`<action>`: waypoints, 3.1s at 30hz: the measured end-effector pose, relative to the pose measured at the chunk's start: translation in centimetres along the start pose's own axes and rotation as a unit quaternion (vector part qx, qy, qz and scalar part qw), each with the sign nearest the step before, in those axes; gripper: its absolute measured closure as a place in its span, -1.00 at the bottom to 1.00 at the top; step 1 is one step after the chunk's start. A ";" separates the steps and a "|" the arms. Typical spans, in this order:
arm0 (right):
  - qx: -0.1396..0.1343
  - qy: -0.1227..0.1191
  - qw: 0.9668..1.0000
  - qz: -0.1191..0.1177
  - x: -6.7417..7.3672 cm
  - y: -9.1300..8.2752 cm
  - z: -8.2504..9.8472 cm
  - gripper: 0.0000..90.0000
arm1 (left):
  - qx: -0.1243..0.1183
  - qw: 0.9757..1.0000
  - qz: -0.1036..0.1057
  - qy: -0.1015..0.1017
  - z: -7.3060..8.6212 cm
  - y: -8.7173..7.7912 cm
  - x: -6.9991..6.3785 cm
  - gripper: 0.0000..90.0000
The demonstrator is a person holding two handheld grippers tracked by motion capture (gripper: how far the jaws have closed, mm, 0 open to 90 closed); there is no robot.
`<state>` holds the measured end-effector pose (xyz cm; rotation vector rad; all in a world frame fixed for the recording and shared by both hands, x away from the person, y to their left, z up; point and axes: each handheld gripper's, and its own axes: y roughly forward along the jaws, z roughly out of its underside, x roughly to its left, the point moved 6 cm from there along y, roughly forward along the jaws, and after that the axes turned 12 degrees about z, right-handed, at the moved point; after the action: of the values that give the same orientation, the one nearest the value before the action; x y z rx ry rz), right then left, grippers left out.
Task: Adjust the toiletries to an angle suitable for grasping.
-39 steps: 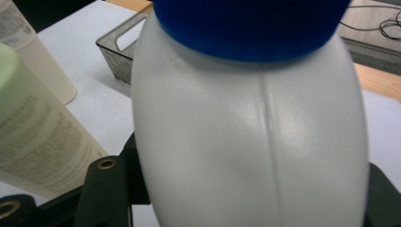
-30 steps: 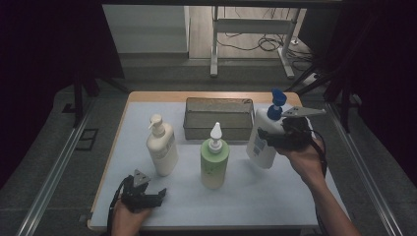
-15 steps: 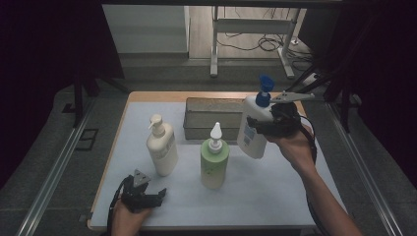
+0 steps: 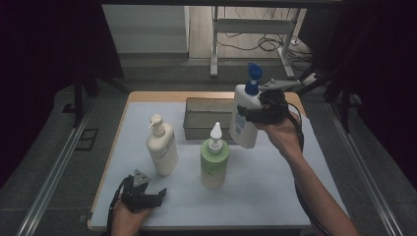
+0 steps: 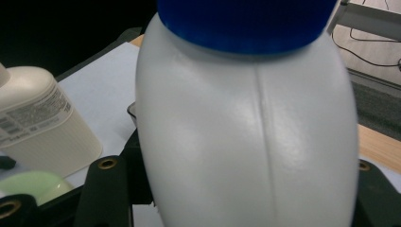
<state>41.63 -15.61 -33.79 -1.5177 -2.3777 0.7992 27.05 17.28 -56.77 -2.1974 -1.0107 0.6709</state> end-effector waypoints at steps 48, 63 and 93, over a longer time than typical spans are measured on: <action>-0.022 0.035 0.998 0.042 2.0 11.6 -4.7 -0.12 | 0.000 1.000 0.000 0.000 0.0 0.0 0.0 -0.76; -0.004 0.026 0.999 0.043 2.6 13.6 -2.4 -0.12 | 0.001 1.000 0.000 0.001 0.0 0.0 0.0 -0.76; 0.023 0.026 0.999 0.040 2.7 14.6 1.1 -0.12 | 0.001 1.000 -0.001 0.001 0.0 0.0 0.0 -0.76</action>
<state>51.22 -8.83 -43.00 -1.6043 -2.2583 0.8169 27.05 17.29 -56.77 -2.1944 -1.0090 0.6680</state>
